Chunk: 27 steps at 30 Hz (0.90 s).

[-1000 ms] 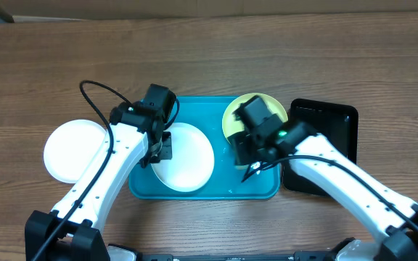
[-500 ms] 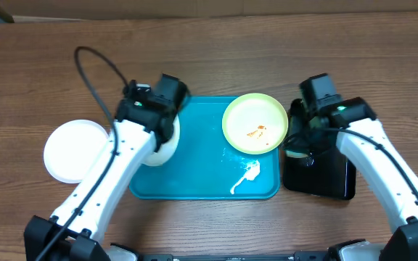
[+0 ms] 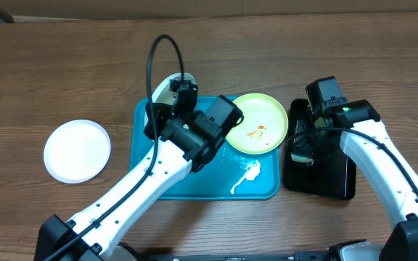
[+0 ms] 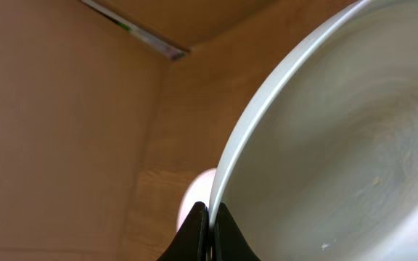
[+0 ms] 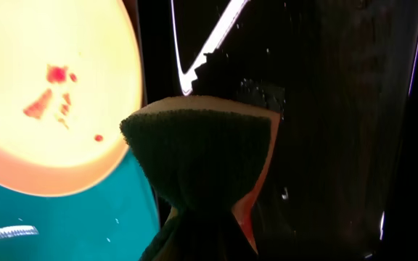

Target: Clean dirty plates on tray and stack at the side

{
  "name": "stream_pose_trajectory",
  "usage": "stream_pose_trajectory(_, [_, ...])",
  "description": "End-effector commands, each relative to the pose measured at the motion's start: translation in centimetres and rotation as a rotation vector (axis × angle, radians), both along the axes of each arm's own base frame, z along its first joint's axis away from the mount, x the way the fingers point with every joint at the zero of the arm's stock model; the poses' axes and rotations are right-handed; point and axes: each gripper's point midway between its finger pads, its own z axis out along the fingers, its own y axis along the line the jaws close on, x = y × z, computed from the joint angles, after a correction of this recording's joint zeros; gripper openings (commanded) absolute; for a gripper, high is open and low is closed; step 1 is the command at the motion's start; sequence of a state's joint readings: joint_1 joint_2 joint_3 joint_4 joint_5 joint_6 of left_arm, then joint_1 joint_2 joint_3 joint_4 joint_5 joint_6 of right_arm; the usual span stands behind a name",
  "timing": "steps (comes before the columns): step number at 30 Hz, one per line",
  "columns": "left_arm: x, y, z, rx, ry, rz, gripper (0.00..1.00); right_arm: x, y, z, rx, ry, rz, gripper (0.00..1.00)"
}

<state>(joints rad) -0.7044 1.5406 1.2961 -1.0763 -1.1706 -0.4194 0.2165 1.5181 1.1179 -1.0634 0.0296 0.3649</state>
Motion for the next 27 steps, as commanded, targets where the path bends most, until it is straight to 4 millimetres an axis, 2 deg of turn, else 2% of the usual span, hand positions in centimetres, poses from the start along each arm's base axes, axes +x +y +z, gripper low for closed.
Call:
stream_pose_trajectory(1, [0.2, 0.2, 2.7, 0.081, -0.1, 0.018, 0.04, 0.2, -0.1, 0.6, 0.004, -0.031, -0.002, 0.04])
stream_pose_trajectory(11, [0.1, -0.1, 2.9, 0.09, -0.111, 0.012, 0.04, 0.1, -0.1, 0.6, 0.004, -0.03, -0.002, 0.04])
stream_pose_trajectory(15, [0.1, -0.7, -0.3, -0.05, 0.027, -0.017, 0.04, 0.1, -0.1, 0.6, 0.003, -0.029, -0.002, 0.04])
stream_pose_trajectory(17, [-0.1, -0.4, -2.0, -0.129, 0.107, -0.008, 0.04, 0.1, -0.1, 0.6, 0.003, -0.029, -0.002, 0.04])
stream_pose_trajectory(19, [-0.5, 0.7, -3.4, -0.201, 0.184, 0.027, 0.04, 0.1, -0.1, 0.6, 0.003, -0.029, -0.002, 0.04])
stream_pose_trajectory(21, [-1.0, 2.6, -4.1, -0.261, 0.234, 0.103, 0.04, 0.1, -0.1, 0.6, 0.003, -0.029, -0.002, 0.04])
stream_pose_trajectory(27, [-2.1, 9.3, -3.8, -0.494, 0.244, 0.345, 0.04, 0.1, -0.1, 0.6, 0.004, -0.029, -0.002, 0.04])
